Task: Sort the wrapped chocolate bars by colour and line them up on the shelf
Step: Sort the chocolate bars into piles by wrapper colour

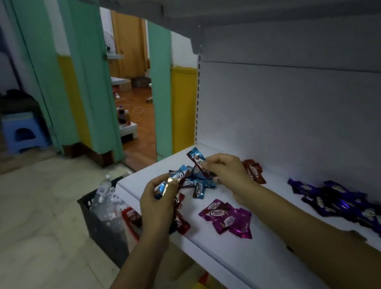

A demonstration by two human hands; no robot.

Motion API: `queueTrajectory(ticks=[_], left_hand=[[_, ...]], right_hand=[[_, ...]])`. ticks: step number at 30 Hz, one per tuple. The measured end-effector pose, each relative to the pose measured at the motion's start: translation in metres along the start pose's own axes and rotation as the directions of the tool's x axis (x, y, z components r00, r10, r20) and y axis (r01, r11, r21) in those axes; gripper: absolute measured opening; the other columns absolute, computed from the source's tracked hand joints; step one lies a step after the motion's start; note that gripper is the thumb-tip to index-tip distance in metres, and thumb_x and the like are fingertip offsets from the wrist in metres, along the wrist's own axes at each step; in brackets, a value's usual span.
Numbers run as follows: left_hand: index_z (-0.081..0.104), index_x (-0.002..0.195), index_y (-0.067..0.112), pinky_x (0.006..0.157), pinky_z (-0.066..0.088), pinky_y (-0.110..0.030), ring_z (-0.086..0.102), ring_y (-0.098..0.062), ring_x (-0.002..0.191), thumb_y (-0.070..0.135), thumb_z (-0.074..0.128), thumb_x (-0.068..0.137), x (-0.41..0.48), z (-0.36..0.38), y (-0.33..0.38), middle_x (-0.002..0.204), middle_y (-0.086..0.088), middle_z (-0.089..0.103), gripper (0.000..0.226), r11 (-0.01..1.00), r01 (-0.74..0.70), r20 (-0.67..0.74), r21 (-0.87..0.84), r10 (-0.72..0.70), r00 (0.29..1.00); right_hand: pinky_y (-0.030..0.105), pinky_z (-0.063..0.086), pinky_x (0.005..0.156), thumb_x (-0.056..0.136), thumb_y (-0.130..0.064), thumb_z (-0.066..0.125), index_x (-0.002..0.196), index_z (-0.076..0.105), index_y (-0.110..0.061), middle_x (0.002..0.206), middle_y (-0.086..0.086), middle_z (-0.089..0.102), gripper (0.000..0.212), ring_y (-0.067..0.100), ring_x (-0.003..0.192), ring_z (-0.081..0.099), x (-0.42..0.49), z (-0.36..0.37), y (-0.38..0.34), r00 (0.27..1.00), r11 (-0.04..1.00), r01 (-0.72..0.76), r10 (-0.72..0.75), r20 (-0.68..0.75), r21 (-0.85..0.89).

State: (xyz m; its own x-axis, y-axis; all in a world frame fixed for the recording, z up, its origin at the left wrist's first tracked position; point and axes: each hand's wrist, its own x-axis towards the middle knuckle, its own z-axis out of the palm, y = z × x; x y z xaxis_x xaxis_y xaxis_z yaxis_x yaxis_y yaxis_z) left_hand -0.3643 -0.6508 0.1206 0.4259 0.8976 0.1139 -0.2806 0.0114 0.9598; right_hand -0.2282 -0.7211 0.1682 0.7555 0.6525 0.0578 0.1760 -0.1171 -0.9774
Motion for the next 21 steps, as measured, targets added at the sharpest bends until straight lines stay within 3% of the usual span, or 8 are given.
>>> queueTrajectory(ticks=[5, 9, 11, 13, 15, 17, 20, 21], left_hand=[[0.066, 0.093, 0.020, 0.056, 0.048, -0.022, 0.062, -0.012, 0.070, 0.020, 0.066, 0.089, 0.016, -0.033, -0.010, 0.087, -0.005, 0.069, 0.004, 0.993, 0.090, -0.020, -0.075, -0.092, 0.996], [0.068, 0.099, 0.020, 0.057, 0.048, -0.022, 0.060, -0.015, 0.078, 0.021, 0.064, 0.091, 0.033, -0.039, -0.012, 0.095, -0.005, 0.068, 0.009, 0.993, 0.092, 0.022, -0.070, -0.090, 0.996], [0.069, 0.100, 0.019, 0.054, 0.048, -0.018, 0.061, -0.015, 0.080, 0.019, 0.062, 0.092, 0.041, -0.038, -0.014, 0.096, -0.002, 0.068, 0.010, 0.994, 0.088, 0.053, -0.059, -0.085, 0.995], [0.069, 0.096, 0.019, 0.053, 0.048, -0.016, 0.061, -0.012, 0.078, 0.018, 0.061, 0.093, 0.046, -0.034, -0.014, 0.092, 0.002, 0.069, 0.009, 0.994, 0.091, 0.089, -0.056, -0.086, 0.992], [0.069, 0.093, 0.019, 0.058, 0.049, -0.016, 0.063, -0.008, 0.076, 0.018, 0.061, 0.093, 0.052, -0.027, -0.012, 0.086, 0.007, 0.070, 0.009, 0.995, 0.088, 0.137, -0.047, -0.081, 0.987], [0.068, 0.098, 0.017, 0.063, 0.050, -0.020, 0.065, -0.009, 0.078, 0.020, 0.060, 0.093, 0.059, -0.021, -0.012, 0.090, 0.005, 0.070, 0.009, 0.994, 0.101, 0.184, -0.031, -0.093, 0.978], [0.064, 0.107, 0.015, 0.068, 0.052, -0.024, 0.064, -0.011, 0.080, 0.024, 0.058, 0.095, 0.068, -0.015, -0.016, 0.099, 0.000, 0.068, 0.016, 0.984, 0.176, 0.219, -0.020, -0.168, 0.961], [0.065, 0.106, 0.014, 0.068, 0.052, -0.023, 0.063, -0.008, 0.077, 0.024, 0.058, 0.095, 0.071, -0.016, -0.017, 0.098, 0.001, 0.067, 0.016, 0.980, 0.198, 0.218, -0.013, -0.191, 0.957]], right_hand=[[0.024, 0.048, 0.069, 0.081, -0.016, 0.072, 0.086, 0.073, -0.016, 0.093, 0.001, 0.069, 0.005, 0.013, 0.082, 0.062, 0.039, 0.030, 0.022, 0.996, 0.921, -0.012, -0.024, -0.088, -0.390], [0.027, 0.037, 0.054, 0.076, -0.031, 0.077, 0.078, 0.056, -0.023, 0.093, -0.002, 0.060, 0.022, 0.017, 0.080, 0.059, 0.044, 0.042, 0.033, 0.983, 0.691, -0.024, -0.116, -0.144, -0.723], [0.024, 0.037, 0.057, 0.083, -0.041, 0.068, 0.085, 0.060, -0.015, 0.092, 0.002, 0.061, 0.027, 0.015, 0.079, 0.057, 0.038, 0.048, 0.027, 0.975, 0.800, 0.018, -0.146, -0.165, -0.600], [0.021, 0.041, 0.060, 0.089, -0.049, 0.056, 0.090, 0.066, -0.008, 0.083, 0.006, 0.065, 0.042, 0.010, 0.070, 0.056, 0.026, 0.053, 0.012, 0.993, 0.937, 0.060, -0.091, -0.073, -0.345], [0.014, 0.042, 0.055, 0.090, -0.040, 0.058, 0.090, 0.070, -0.006, 0.068, 0.000, 0.062, 0.037, 0.003, 0.056, 0.054, 0.012, 0.057, -0.004, 0.994, 0.970, 0.077, -0.057, 0.095, -0.229], [0.011, 0.041, 0.050, 0.088, -0.020, 0.065, 0.088, 0.070, -0.006, 0.065, -0.004, 0.061, 0.015, -0.001, 0.050, 0.053, 0.008, 0.057, -0.011, 0.987, 0.980, 0.105, -0.081, 0.140, -0.172], [0.014, 0.045, 0.051, 0.088, -0.013, 0.064, 0.093, 0.070, -0.010, 0.076, 0.002, 0.066, 0.008, 0.004, 0.056, 0.057, 0.025, 0.041, -0.006, 0.989, 0.993, 0.088, -0.097, -0.113, -0.082], [0.011, 0.045, 0.053, 0.087, -0.013, 0.065, 0.094, 0.071, -0.010, 0.082, 0.004, 0.068, 0.009, 0.004, 0.059, 0.059, 0.031, 0.035, -0.002, 0.967, 0.980, 0.125, -0.155, -0.204, -0.154]])
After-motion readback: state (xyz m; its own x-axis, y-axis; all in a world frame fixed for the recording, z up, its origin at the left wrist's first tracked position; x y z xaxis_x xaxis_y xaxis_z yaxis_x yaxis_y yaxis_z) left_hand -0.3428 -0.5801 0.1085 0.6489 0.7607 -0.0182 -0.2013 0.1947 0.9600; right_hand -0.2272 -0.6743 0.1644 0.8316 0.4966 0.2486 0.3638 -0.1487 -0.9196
